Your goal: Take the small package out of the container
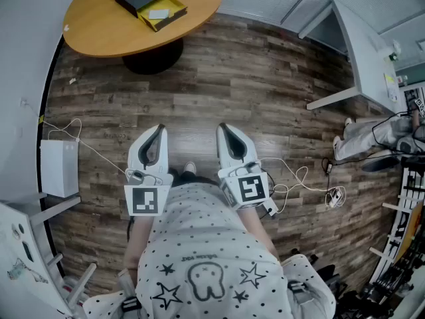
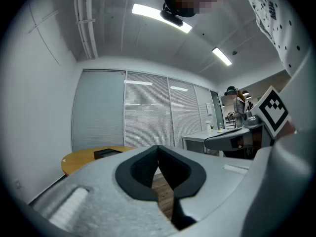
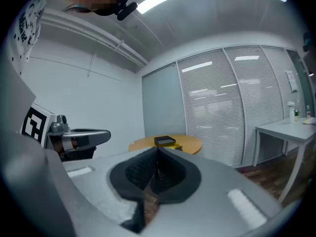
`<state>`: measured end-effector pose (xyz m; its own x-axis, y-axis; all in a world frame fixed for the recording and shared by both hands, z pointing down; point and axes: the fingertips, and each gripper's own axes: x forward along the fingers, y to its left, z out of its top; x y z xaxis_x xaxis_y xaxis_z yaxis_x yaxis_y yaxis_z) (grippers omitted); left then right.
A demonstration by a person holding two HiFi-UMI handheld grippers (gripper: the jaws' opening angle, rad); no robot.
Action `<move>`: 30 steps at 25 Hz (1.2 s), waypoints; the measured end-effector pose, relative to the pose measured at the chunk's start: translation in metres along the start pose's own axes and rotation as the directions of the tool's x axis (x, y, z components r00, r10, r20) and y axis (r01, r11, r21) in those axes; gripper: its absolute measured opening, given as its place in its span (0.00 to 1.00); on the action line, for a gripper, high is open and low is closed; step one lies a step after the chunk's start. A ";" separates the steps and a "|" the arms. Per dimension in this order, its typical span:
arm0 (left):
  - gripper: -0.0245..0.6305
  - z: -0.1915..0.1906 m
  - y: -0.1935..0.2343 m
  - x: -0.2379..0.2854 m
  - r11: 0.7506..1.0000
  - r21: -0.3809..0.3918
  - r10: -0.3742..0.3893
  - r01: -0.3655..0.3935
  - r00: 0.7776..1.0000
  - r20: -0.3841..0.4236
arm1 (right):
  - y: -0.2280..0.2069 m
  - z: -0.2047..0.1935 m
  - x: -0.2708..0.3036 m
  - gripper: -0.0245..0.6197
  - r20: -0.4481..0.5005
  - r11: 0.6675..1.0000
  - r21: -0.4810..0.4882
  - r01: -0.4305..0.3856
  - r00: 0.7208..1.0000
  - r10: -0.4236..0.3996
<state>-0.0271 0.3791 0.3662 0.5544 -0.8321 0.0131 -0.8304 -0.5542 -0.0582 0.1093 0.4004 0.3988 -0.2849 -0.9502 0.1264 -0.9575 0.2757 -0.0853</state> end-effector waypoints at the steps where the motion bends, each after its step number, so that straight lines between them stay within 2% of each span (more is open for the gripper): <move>1: 0.05 -0.001 0.000 -0.001 1.000 0.016 -0.006 0.006 1.000 -0.003 | 0.001 0.000 0.000 0.05 0.001 1.000 -0.002 0.000 1.000 0.000; 4: 0.05 -0.003 0.000 -0.003 0.999 0.040 -0.016 0.016 1.000 -0.015 | 0.003 0.000 -0.001 0.05 0.000 1.000 -0.008 -0.002 1.000 0.002; 17: 0.05 0.000 -0.008 -0.013 0.999 0.027 -0.020 0.020 1.000 -0.002 | 0.010 0.001 -0.013 0.05 0.010 1.000 -0.018 -0.006 1.000 0.006; 23: 0.05 -0.004 -0.008 -0.026 0.999 0.033 -0.025 0.026 0.999 -0.019 | 0.024 0.007 -0.024 0.05 0.051 0.997 -0.026 -0.072 0.996 0.073; 26: 0.05 -0.009 -0.005 -0.027 0.998 0.051 -0.036 0.038 0.999 -0.039 | 0.024 0.010 -0.025 0.04 0.071 0.997 -0.004 -0.071 0.995 0.071; 30: 0.05 -0.008 0.004 -0.026 0.998 0.054 -0.027 0.028 0.999 -0.030 | 0.028 0.003 -0.020 0.05 0.027 0.996 -0.013 -0.089 0.996 0.089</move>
<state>-0.0453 0.3988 0.3731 0.5745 -0.8173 0.0447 -0.8101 -0.5756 -0.1116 0.0881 0.4271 0.3909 -0.3677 -0.9254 0.0919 -0.9289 0.3608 -0.0837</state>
